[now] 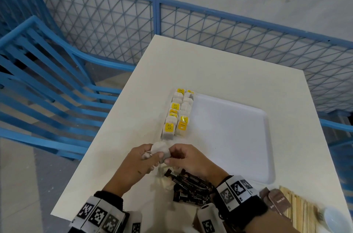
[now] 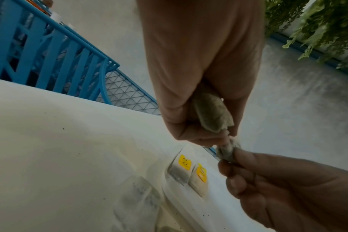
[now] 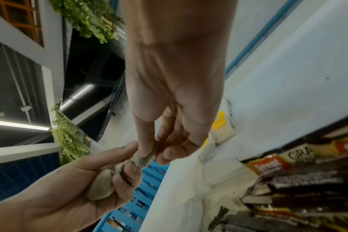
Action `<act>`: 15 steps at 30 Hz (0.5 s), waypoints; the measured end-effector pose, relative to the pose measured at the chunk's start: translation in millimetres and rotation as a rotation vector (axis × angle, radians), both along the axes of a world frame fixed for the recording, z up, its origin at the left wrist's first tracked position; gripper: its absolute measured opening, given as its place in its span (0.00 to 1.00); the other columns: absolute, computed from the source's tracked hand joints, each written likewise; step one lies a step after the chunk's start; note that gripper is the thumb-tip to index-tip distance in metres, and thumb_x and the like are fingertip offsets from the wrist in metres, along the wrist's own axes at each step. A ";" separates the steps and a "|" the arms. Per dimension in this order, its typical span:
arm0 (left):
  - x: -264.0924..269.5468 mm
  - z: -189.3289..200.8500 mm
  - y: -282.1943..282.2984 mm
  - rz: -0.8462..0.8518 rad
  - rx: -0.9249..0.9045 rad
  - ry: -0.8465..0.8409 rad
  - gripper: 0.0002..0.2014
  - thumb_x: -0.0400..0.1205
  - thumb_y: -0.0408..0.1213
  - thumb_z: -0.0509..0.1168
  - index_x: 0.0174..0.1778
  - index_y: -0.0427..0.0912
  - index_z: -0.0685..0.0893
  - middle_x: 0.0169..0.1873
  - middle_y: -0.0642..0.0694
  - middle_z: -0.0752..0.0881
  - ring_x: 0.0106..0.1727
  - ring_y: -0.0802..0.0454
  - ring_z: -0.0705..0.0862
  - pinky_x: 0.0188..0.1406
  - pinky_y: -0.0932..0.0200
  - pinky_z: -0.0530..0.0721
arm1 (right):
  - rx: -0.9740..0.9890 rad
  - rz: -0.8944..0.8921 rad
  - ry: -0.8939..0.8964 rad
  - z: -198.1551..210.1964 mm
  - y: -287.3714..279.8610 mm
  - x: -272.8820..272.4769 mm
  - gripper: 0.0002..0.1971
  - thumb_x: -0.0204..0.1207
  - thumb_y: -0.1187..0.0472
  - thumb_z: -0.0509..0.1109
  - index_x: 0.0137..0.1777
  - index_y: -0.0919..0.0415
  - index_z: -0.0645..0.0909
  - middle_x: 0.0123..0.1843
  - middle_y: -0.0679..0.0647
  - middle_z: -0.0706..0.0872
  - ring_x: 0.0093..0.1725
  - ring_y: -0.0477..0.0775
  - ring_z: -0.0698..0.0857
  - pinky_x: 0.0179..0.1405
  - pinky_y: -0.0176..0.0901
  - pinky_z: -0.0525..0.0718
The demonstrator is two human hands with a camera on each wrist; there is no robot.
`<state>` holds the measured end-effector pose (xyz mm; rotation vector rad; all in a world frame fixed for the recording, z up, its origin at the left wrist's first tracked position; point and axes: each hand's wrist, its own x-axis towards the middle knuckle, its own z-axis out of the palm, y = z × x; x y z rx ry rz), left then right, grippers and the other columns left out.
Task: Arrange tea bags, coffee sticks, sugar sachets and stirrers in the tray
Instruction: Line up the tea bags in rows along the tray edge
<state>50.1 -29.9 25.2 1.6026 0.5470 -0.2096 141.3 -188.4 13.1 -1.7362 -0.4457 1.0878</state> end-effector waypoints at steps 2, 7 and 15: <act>2.6 1.5 -0.4 0.020 -0.013 0.001 0.04 0.78 0.42 0.71 0.41 0.47 0.86 0.26 0.51 0.82 0.30 0.58 0.77 0.28 0.68 0.77 | 0.015 -0.057 0.014 -4.0 0.4 1.4 0.04 0.73 0.63 0.74 0.44 0.55 0.82 0.40 0.52 0.85 0.37 0.48 0.81 0.43 0.41 0.81; 3.3 1.7 1.8 0.082 -0.029 0.034 0.04 0.79 0.37 0.68 0.45 0.40 0.86 0.25 0.53 0.81 0.27 0.63 0.79 0.27 0.70 0.78 | -0.005 -0.346 0.055 -15.5 -2.3 17.3 0.05 0.74 0.70 0.71 0.43 0.60 0.85 0.37 0.52 0.86 0.35 0.48 0.82 0.46 0.37 0.84; 0.7 1.3 3.7 0.095 -0.021 0.060 0.04 0.80 0.36 0.68 0.45 0.41 0.87 0.27 0.53 0.83 0.28 0.62 0.81 0.28 0.68 0.79 | -0.171 -0.607 0.063 -38.6 2.4 42.2 0.04 0.72 0.71 0.72 0.44 0.66 0.79 0.39 0.60 0.88 0.37 0.57 0.88 0.56 0.57 0.86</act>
